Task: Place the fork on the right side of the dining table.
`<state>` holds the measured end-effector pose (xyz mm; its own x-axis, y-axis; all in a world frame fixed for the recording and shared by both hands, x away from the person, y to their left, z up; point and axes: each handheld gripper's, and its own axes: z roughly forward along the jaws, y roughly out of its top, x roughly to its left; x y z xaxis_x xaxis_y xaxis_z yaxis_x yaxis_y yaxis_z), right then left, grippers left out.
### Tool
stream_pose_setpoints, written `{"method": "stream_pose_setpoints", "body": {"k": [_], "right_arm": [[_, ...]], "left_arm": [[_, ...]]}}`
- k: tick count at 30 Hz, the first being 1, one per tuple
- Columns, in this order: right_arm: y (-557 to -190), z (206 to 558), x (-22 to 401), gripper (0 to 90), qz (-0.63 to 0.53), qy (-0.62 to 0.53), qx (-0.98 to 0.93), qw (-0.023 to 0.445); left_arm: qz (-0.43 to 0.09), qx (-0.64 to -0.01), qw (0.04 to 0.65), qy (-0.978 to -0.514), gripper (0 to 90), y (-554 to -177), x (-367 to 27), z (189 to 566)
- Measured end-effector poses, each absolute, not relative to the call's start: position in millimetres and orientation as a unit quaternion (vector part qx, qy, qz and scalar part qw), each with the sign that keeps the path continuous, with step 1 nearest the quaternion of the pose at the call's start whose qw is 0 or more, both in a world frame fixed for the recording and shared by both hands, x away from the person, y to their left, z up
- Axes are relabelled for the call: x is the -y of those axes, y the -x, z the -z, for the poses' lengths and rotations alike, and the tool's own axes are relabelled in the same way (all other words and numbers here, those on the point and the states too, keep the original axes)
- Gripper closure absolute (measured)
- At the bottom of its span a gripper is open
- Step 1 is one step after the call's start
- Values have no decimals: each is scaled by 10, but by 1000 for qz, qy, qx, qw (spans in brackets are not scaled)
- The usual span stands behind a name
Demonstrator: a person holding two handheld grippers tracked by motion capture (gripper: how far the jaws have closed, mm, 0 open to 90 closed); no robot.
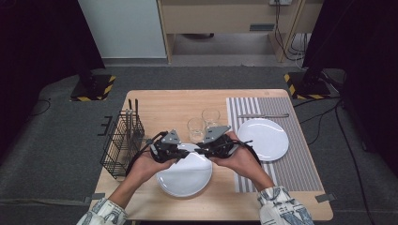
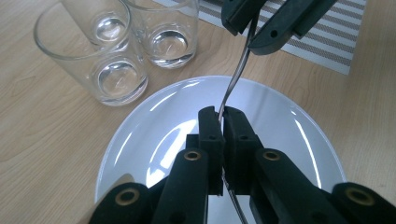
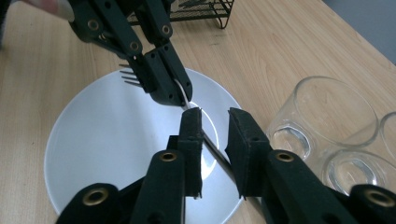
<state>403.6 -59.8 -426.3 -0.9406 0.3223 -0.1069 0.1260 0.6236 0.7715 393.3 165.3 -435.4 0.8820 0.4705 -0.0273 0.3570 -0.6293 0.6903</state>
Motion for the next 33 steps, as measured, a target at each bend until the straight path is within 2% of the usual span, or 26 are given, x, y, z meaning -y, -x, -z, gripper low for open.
{"method": "stream_pose_setpoints", "body": {"k": [23, 30, 33], "right_arm": [[-3996, 4414, 634, 798, -410, -128, -899, 91], [-3986, 4437, 575, 690, -422, -118, -895, 84], [-3982, 4436, 543, 680, -419, -113, -897, 85]], "left_arm": [[-74, -214, 359, -905, 855, -3891, -1695, 4352], [-78, -211, 351, -909, 855, -3882, -1655, 4366], [-78, -208, 354, -909, 855, -3878, -1636, 4383]]}}
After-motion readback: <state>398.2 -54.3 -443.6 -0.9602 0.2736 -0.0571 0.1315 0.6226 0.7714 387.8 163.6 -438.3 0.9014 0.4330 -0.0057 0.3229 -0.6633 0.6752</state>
